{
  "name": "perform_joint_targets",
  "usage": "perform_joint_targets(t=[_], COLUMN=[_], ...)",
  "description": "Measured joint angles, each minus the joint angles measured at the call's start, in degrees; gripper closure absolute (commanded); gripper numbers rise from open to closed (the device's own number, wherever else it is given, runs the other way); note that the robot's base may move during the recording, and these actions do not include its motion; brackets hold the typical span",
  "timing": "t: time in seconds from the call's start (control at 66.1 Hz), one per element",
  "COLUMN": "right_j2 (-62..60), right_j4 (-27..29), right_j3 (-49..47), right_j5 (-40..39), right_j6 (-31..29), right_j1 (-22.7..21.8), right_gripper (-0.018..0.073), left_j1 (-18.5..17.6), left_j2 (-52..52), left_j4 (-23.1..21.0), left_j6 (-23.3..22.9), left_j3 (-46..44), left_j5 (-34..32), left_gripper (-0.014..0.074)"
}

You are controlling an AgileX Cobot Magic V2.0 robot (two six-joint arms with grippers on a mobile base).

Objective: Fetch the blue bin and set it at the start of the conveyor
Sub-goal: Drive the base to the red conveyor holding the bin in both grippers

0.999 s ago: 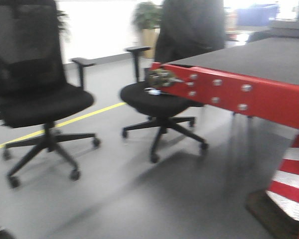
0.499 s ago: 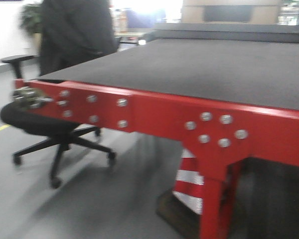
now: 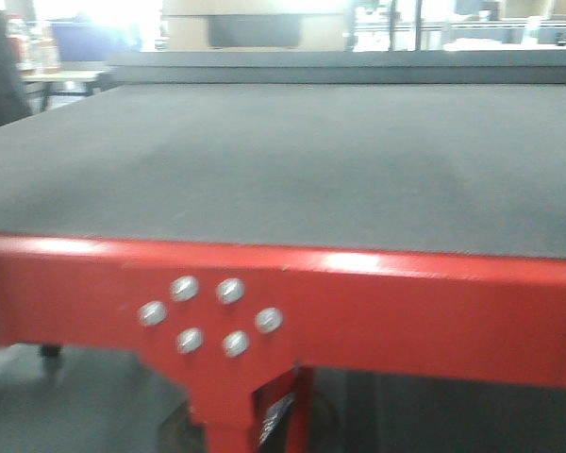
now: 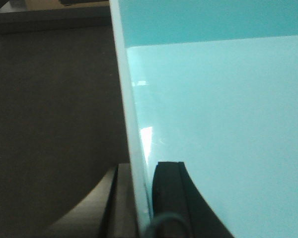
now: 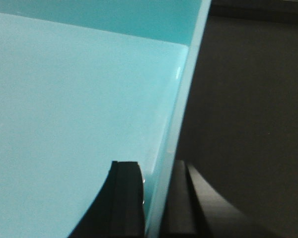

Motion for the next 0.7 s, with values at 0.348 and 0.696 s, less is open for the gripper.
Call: perform_joint_targets(t=[0.348,0.696], right_j2=[0.00,0.00], right_j4=[0.00,0.00], right_j3=[0.00,0.00], right_j5=[0.00,0.00], right_j6=[0.00,0.11], right_j1=[0.00,0.00], right_gripper=[0.0712,0.0712], left_j1=[0.00,0.00], left_j2=[0.00,0.00], left_j4=[0.30,0.30], left_j6=[0.00,0.00], left_j3=[0.00,0.00], left_j5=[0.00,0.00], left_gripper=[0.0708,0.0708])
